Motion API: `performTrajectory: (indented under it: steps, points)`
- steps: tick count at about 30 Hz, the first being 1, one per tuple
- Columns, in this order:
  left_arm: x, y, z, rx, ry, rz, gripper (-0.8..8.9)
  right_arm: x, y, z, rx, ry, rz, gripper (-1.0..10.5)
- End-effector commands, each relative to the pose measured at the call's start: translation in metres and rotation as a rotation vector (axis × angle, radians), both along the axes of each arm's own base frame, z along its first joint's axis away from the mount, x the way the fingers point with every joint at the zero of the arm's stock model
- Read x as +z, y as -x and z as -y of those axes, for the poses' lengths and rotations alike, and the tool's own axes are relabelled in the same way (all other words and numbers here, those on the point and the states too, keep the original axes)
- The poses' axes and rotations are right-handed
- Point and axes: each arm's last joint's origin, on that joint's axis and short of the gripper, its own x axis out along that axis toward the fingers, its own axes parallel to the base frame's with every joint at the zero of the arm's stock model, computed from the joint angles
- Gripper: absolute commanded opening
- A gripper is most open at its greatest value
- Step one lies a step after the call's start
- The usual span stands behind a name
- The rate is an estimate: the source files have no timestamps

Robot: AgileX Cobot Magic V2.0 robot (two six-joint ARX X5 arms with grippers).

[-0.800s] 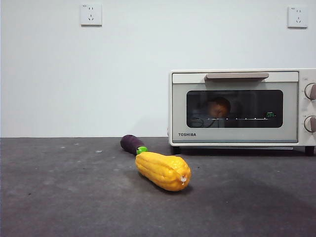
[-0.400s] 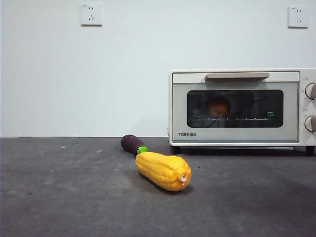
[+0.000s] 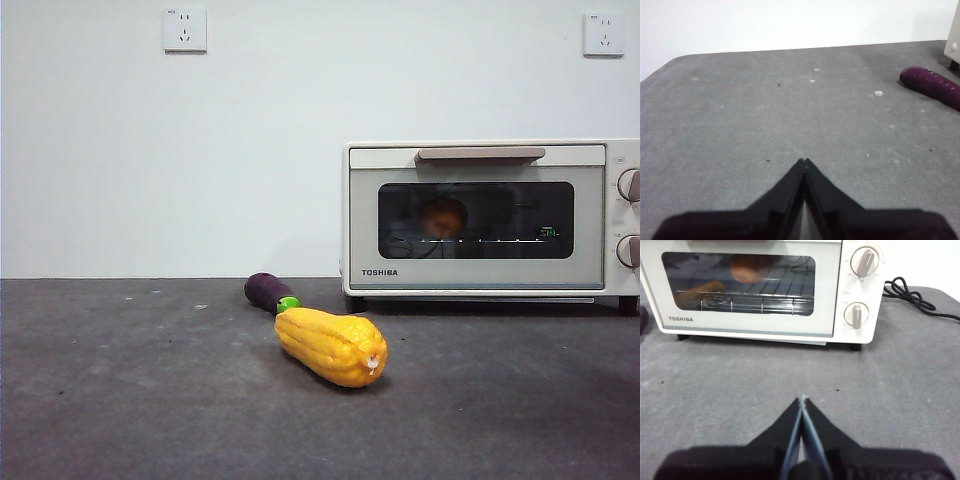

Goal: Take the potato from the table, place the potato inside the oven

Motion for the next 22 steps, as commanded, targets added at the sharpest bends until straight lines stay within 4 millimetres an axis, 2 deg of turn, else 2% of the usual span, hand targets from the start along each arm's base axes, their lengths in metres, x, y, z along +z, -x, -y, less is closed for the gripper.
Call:
performTrajectory:
  steps: [1,22]
  points:
    - [-0.0027,-0.0005,-0.0004,0.005,0.01,-0.003,-0.04,-0.0031,-0.0005,0.0004,-0.008,0.029,-0.002,0.0]
    - [-0.0026,-0.0005,-0.0004,0.005,0.01,-0.002,-0.04,-0.0031,-0.0007,0.0004,-0.011,0.011,0.002,0.0]
